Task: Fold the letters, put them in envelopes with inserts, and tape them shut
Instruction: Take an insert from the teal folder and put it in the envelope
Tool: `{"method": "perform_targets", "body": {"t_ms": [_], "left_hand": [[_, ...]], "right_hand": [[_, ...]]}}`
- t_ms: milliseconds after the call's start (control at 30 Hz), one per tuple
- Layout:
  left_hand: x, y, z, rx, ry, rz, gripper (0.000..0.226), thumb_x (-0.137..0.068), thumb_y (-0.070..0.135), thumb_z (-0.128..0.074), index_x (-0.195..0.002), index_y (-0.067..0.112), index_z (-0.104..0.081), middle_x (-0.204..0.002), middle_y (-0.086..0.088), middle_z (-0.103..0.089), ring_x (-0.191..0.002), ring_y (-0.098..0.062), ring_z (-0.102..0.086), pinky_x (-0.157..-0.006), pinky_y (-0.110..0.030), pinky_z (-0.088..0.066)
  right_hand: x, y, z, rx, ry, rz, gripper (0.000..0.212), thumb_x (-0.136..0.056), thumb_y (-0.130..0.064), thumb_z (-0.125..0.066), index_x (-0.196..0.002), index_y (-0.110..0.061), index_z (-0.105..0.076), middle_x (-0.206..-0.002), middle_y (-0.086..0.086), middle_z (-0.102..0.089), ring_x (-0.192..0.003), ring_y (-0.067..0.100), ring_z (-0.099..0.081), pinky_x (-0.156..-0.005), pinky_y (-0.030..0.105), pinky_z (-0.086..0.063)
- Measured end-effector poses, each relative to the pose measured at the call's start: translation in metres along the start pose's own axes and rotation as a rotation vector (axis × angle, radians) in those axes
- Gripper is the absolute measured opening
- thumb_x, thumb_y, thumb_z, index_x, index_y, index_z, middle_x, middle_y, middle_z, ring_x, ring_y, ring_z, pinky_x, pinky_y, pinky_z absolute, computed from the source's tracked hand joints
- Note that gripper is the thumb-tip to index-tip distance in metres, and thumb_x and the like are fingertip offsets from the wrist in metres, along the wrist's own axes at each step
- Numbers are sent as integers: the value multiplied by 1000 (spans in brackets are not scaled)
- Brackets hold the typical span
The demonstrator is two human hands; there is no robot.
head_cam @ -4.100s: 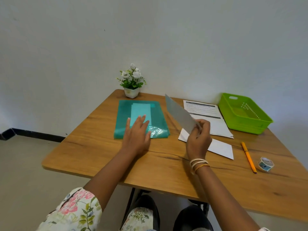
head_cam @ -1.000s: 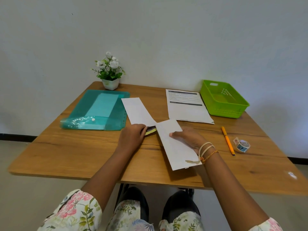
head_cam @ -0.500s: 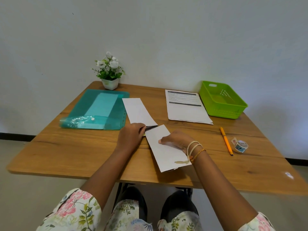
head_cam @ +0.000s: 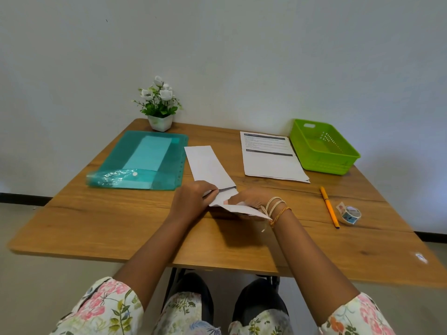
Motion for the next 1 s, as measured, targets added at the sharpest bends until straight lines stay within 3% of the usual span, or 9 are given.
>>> {"method": "perform_targets", "body": {"t_ms": [67,167,267,367,500,633,700,833,1000], "left_hand": [[0,1,0,-4,-4,-1,19,-87,30,-67,-100,19,-75,-95,3,-74,-82,-10,-66,-63,-23,-50],[-1,1,-1,-1,-17,4,20,-88,30,-67,-102,18,-75,-97,1,-74,-84,-12,-66,-66,-20,-45],[-1,-5,-4,8,-36,63,25,-88,34,-66,-106,19,-74,-104,1,-73,-90,-13,-65,-71,-22,-46],[-1,-15,-11,17,-86,141,34,-83,39,-69,-111,21,-71,-108,2,-71,-91,-12,-63,-71,-23,-49],[-2,-25,-16,105,-123,187,25,-79,25,-72,-103,16,-72,-108,1,-70,-94,-9,-61,-79,-21,-50],[-3,-25,-12,112,-81,184,15,-84,19,-69,-97,14,-75,-97,0,-72,-86,-8,-61,-77,-24,-52],[-2,-21,-10,82,-63,165,14,-86,21,-68,-97,14,-75,-93,0,-72,-82,-10,-62,-75,-29,-54],[-1,-15,-7,41,-29,122,16,-88,23,-68,-98,14,-75,-93,-1,-72,-82,-12,-63,-73,-28,-54],[0,-8,-6,76,-26,50,14,-86,20,-69,-97,12,-75,-93,-2,-73,-83,-13,-64,-73,-25,-52]], "right_hand": [[-1,-8,17,97,183,47,38,-82,-36,-71,-103,-9,-57,-95,4,-54,-83,18,-52,-64,22,-41],[-4,-3,20,20,244,102,38,-75,-34,-79,-94,-7,-59,-85,3,-61,-70,14,-56,-53,22,-40],[-4,3,15,-57,239,159,39,-73,-26,-82,-102,-7,-67,-93,5,-67,-72,15,-61,-58,23,-47],[-5,7,21,-124,261,182,22,-74,-24,-81,-83,-16,-62,-83,0,-62,-67,10,-58,-52,20,-41],[-5,9,27,-156,264,181,22,-76,-22,-79,-72,-19,-58,-73,-2,-60,-63,10,-57,-47,18,-41],[-6,11,28,-111,266,137,30,-79,-37,-75,-75,-16,-53,-76,1,-60,-65,13,-57,-52,21,-41],[-6,16,18,-183,145,74,30,-85,-41,-68,-85,-15,-53,-86,6,-63,-72,17,-62,-57,26,-49],[4,32,5,-194,-99,-42,31,-87,-22,-68,-110,-5,-54,-98,14,-70,-81,23,-70,-62,28,-59],[0,34,27,-374,108,36,18,-84,-6,-69,-99,-2,-60,-88,12,-68,-75,21,-66,-52,25,-53]]}}
Point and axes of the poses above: each hand's wrist, its own x-axis away from the middle knuckle, its own z-axis out of the back of the hand, y = z × x, the point moved 10 cm from there along -x, towards the middle knuckle
